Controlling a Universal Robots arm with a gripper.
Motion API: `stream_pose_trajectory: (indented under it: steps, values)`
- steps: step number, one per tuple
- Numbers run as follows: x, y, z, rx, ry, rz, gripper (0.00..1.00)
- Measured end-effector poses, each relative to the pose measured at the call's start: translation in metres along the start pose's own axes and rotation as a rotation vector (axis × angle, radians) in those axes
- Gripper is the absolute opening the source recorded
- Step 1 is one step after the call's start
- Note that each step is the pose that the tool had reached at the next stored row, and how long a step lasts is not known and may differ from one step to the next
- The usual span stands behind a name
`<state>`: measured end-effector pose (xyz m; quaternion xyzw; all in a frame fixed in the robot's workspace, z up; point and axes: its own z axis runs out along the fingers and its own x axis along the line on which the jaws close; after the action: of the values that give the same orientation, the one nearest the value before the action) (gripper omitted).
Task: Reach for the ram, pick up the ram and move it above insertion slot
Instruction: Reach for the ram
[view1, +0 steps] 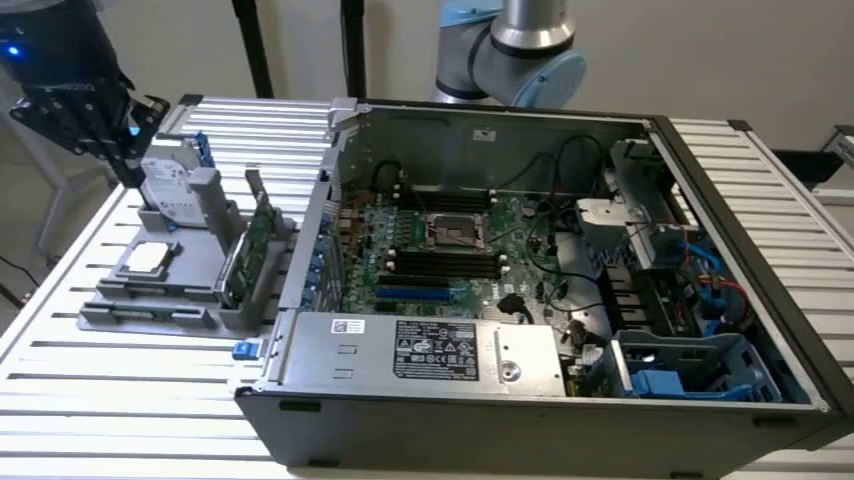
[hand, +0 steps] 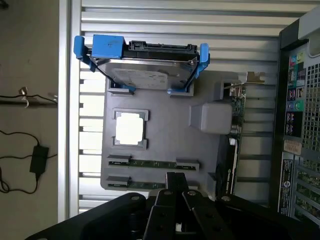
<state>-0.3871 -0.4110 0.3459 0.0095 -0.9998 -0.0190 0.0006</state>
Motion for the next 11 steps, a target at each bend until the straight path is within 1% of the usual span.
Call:
stream_pose_trajectory:
  steps: [2,4,6,11]
  values:
    - [0.002,-0.0033,0.0004,-0.0001,-0.0002,0.000,0.11]
    - [0.004,-0.0095,0.0008,-0.0002,-0.0003,0.000,0.11]
    - [0.006,-0.0139,0.0014,-0.0001,0.0000,-0.002,0.11]
    - [0.008,-0.0222,0.0035,-0.0002,0.0024,-0.008,0.11]
